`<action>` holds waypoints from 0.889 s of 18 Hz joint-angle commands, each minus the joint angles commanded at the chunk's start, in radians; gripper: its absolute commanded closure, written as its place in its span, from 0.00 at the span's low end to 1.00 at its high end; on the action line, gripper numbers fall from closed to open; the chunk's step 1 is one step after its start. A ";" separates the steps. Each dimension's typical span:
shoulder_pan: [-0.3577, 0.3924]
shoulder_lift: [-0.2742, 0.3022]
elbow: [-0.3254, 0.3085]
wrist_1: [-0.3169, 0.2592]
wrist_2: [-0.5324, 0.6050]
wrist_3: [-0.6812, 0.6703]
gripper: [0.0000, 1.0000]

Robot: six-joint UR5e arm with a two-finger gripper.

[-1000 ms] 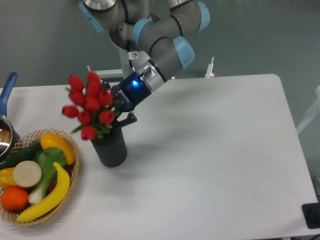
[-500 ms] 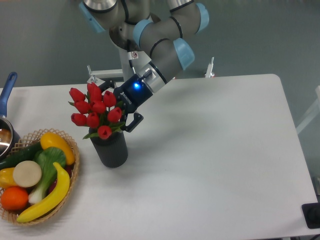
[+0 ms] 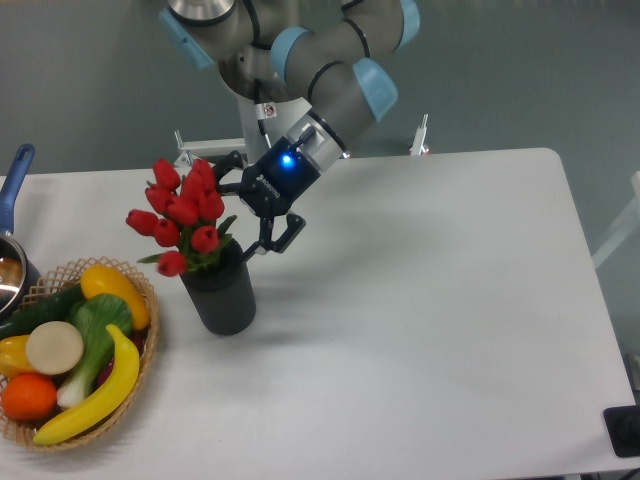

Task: Insert the flowers into the vase

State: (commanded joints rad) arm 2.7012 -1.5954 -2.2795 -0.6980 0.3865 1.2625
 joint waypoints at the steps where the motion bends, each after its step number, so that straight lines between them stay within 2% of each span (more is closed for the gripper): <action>1: 0.012 0.009 0.002 0.000 0.014 0.003 0.00; 6: 0.094 0.061 0.005 0.000 0.086 0.005 0.00; 11: 0.134 0.065 0.015 0.000 0.158 0.006 0.00; 14: 0.147 0.060 0.066 -0.003 0.283 0.002 0.00; 16: 0.141 0.017 0.124 -0.005 0.385 -0.009 0.00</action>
State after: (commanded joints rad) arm 2.8425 -1.5782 -2.1555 -0.7026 0.7711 1.2533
